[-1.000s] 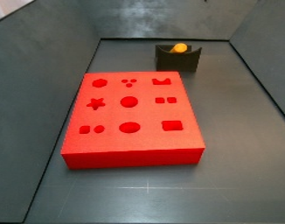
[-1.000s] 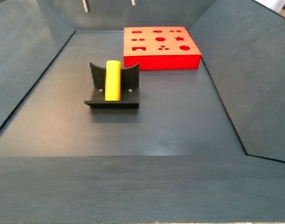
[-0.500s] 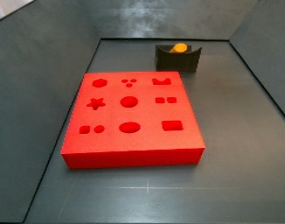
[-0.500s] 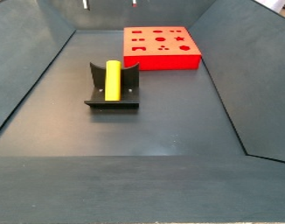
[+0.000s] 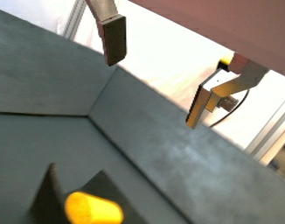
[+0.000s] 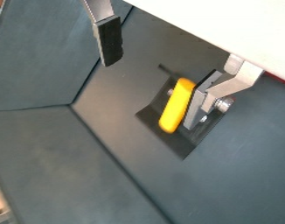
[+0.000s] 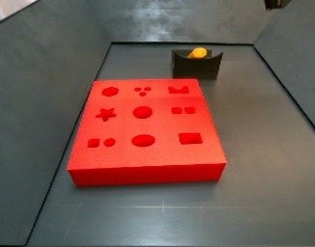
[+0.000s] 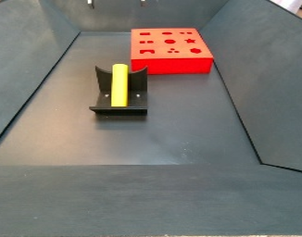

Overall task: Pick up the oval object. Move up. Place the oval object on the fixture. Regrasp the oval object. Move to above the board. Insert the oval object.
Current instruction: Regrasp the oval object.

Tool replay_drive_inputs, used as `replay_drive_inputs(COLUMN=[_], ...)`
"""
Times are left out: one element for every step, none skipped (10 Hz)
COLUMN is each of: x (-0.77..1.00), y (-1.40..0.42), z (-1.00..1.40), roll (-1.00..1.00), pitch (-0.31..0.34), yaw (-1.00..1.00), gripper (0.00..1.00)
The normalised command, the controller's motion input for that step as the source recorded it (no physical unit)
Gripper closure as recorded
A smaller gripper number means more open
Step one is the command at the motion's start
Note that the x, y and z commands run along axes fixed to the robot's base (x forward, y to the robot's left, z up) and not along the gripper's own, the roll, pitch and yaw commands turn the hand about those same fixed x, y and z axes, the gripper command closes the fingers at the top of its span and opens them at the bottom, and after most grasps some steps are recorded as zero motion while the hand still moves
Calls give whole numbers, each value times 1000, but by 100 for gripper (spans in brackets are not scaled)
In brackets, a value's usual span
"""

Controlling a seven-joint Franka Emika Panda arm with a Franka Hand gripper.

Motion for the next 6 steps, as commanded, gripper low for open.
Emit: replay_drive_inputs(x=[91, 85, 73, 29, 33, 43], y=[-41, -26, -26, 76, 75, 64], z=[-14, -5, -7, -1000, -1000, -1000], roll=[490, 287, 211, 281, 267, 209], pitch=[119, 107, 84, 90, 71, 47], yaw=[96, 118, 135, 95, 102, 112], gripper=[0, 0, 0, 0, 0, 0])
